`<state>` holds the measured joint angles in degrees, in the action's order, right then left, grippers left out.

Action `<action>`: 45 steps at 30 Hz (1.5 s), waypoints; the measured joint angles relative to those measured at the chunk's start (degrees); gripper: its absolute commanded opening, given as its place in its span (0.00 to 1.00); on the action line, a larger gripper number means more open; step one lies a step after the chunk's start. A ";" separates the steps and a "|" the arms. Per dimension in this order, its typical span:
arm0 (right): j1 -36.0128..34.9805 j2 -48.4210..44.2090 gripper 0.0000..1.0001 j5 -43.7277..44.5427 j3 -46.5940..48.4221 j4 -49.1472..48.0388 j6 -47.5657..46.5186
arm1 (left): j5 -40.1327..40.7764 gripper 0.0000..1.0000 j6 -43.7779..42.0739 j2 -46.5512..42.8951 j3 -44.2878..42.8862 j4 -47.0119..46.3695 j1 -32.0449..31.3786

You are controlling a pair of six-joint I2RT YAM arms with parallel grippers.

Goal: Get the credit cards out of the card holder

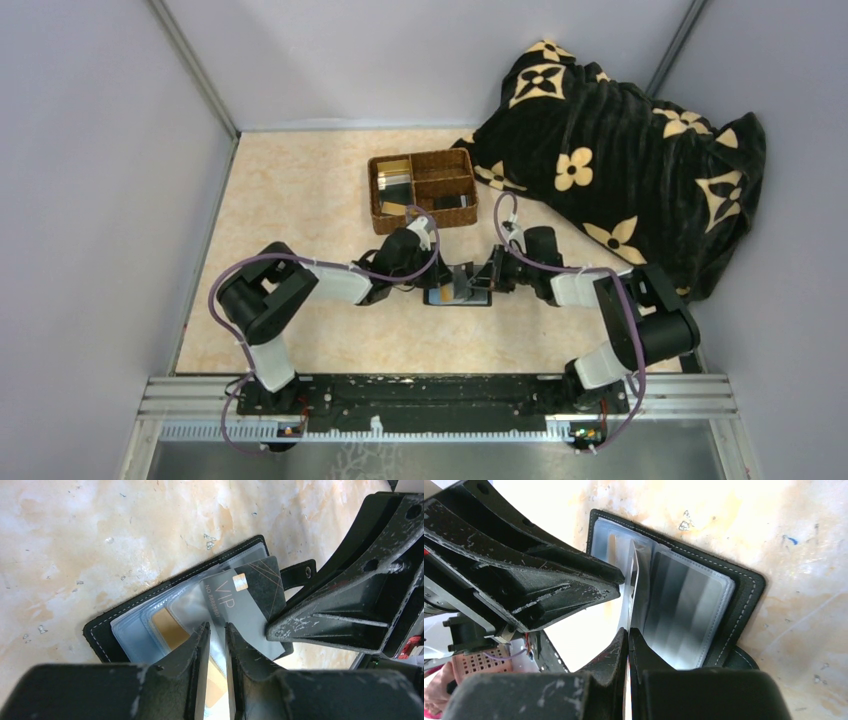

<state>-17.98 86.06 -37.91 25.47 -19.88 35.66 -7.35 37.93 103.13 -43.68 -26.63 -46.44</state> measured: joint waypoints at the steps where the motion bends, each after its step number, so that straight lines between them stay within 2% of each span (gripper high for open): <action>1: 0.17 -0.35 0.00 0.22 0.00 0.26 -0.02 | -0.22 0.26 0.00 0.04 0.13 -0.39 0.00; 23: 4.31 -6.58 0.00 3.30 -2.47 4.04 -0.55 | -2.58 0.25 1.20 1.88 1.49 -5.46 1.07; 39: 7.08 -11.50 0.00 7.02 -3.74 5.38 -0.50 | -2.93 0.25 1.20 1.75 1.75 -5.64 1.49; 45: 7.65 -13.33 0.00 7.65 -3.74 5.38 -0.13 | -2.08 0.25 0.50 -1.05 2.91 -2.64 2.91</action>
<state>-10.33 72.73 -30.26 21.74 -14.50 35.53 -9.43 38.44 102.08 -40.77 -29.28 -43.53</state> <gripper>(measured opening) 0.007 0.245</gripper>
